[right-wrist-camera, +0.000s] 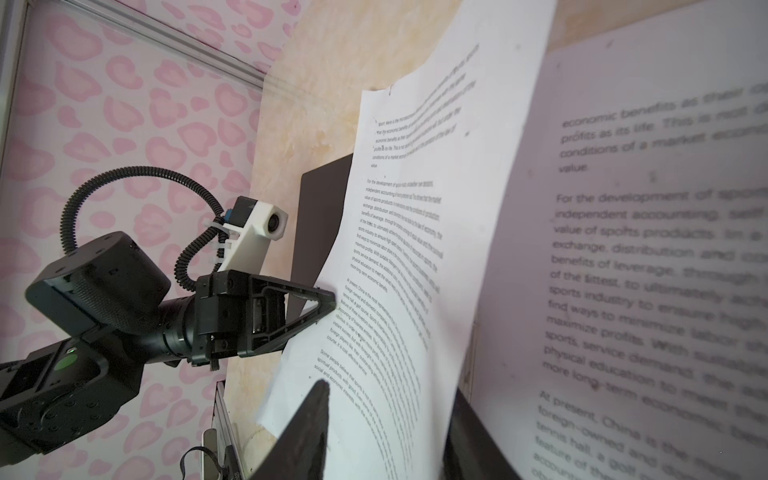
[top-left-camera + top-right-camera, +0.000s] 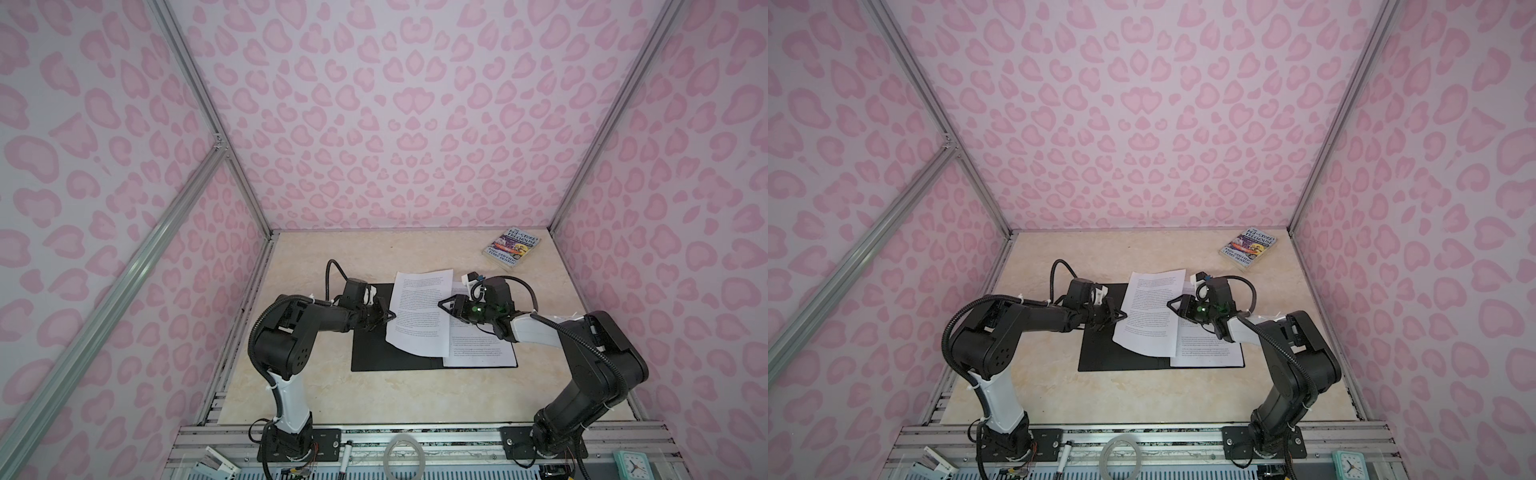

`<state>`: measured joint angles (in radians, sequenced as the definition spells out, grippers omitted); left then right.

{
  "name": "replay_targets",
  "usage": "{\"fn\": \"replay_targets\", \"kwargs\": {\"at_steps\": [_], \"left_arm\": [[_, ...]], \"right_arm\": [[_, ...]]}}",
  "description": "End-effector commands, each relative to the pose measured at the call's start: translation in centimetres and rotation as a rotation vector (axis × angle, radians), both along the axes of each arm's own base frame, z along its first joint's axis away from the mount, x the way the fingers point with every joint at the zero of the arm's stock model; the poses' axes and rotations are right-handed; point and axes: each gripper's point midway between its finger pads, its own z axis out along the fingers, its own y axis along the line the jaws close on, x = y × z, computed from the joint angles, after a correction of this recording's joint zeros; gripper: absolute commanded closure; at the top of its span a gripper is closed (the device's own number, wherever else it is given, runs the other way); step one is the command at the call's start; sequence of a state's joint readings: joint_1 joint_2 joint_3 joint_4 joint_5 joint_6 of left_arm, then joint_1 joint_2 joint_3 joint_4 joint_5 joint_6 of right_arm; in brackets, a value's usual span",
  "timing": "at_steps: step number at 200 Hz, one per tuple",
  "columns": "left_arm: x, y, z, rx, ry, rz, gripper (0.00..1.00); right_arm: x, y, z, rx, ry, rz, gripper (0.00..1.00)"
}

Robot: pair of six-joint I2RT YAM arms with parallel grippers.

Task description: Put the files into the folder

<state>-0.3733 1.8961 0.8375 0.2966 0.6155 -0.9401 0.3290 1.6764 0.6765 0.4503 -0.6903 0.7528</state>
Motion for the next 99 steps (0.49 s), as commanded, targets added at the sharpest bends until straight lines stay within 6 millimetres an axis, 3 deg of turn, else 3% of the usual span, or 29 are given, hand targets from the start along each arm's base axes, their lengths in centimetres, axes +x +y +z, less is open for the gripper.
{"fn": "replay_targets", "kwargs": {"at_steps": [1,18,62,72,82,91,99], "left_arm": [[0.2,-0.7,0.3,-0.056,-0.018,-0.008,0.97],[0.1,-0.9,0.4,-0.081,-0.016,-0.006,0.97],[-0.4,-1.0,0.6,-0.111,-0.014,-0.011,0.97],[-0.4,-1.1,0.7,-0.122,-0.016,-0.014,0.97],[-0.5,-1.1,0.9,-0.123,-0.019,-0.019,0.97],[-0.6,-0.9,0.9,-0.118,-0.022,-0.019,0.90],[-0.6,-0.8,1.1,-0.115,-0.031,-0.020,0.77]], "right_arm": [[-0.1,0.3,-0.6,-0.036,0.000,-0.006,0.58],[-0.4,0.1,-1.6,-0.103,0.016,-0.022,0.63],[-0.7,-0.3,-1.6,-0.186,0.003,-0.051,0.76],[-0.7,-0.1,-1.9,-0.184,0.016,-0.042,0.85],[-0.5,-0.2,-2.1,-0.194,0.034,-0.035,1.00],[-0.3,-0.4,-2.0,-0.193,0.041,-0.027,1.00],[-0.1,-0.6,-1.5,-0.190,0.039,-0.018,1.00]]}}
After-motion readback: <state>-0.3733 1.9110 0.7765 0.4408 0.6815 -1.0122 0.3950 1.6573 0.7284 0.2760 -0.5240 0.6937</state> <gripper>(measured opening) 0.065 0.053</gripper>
